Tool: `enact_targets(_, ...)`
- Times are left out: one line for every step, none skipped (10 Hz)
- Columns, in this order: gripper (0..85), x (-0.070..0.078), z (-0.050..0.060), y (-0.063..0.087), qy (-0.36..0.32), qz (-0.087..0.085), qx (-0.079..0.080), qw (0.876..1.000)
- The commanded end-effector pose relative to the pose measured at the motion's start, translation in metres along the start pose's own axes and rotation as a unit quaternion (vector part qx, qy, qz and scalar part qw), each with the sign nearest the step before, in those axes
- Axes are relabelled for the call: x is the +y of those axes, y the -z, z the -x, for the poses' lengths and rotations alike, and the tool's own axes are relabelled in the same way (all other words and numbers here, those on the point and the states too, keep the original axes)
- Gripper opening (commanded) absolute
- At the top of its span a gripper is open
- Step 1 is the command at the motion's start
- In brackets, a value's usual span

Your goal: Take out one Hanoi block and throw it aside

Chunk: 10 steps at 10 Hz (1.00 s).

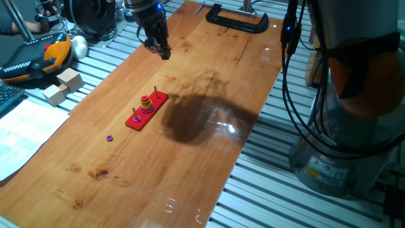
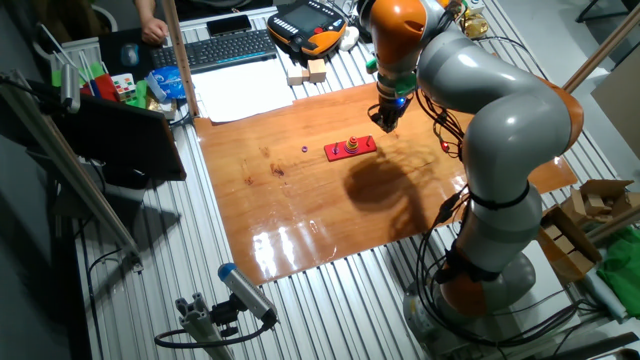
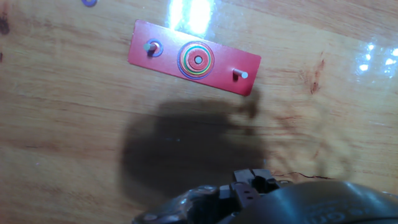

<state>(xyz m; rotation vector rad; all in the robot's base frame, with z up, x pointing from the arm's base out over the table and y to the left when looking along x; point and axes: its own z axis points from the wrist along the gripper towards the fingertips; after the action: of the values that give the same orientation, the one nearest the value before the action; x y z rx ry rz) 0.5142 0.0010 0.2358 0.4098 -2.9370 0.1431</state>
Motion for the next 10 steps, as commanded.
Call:
enact_targets(1.0, 0.0001, 0.0000, 0.0000, 0.000, 0.000, 0.000, 1.000)
enact_targets(1.0, 0.0001, 0.0000, -0.0001, 0.001, 0.000, -0.001, 1.000)
enact_targets(1.0, 0.0001, -0.0001, -0.0001, 0.003, 0.000, -0.001, 1.000)
enact_targets(1.0, 0.0001, -0.0001, -0.0001, 0.005, 0.000, -0.001, 1.000)
enact_targets(1.0, 0.0001, -0.0001, -0.0001, 0.005, 0.000, 0.000, 1.000)
enact_targets(1.0, 0.0001, -0.0001, -0.0001, 0.005, 0.001, 0.000, 1.000)
enact_targets(1.0, 0.0001, -0.0001, -0.0001, 0.005, 0.001, -0.001, 1.000)
enact_targets(1.0, 0.0001, -0.0001, -0.0001, 0.005, 0.001, -0.001, 1.000)
enact_targets(0.7, 0.0001, -0.0001, -0.0001, -0.006, 0.002, -0.006, 1.000)
enact_targets(0.7, 0.0001, -0.0001, -0.0001, -0.031, 0.002, -0.011, 0.999)
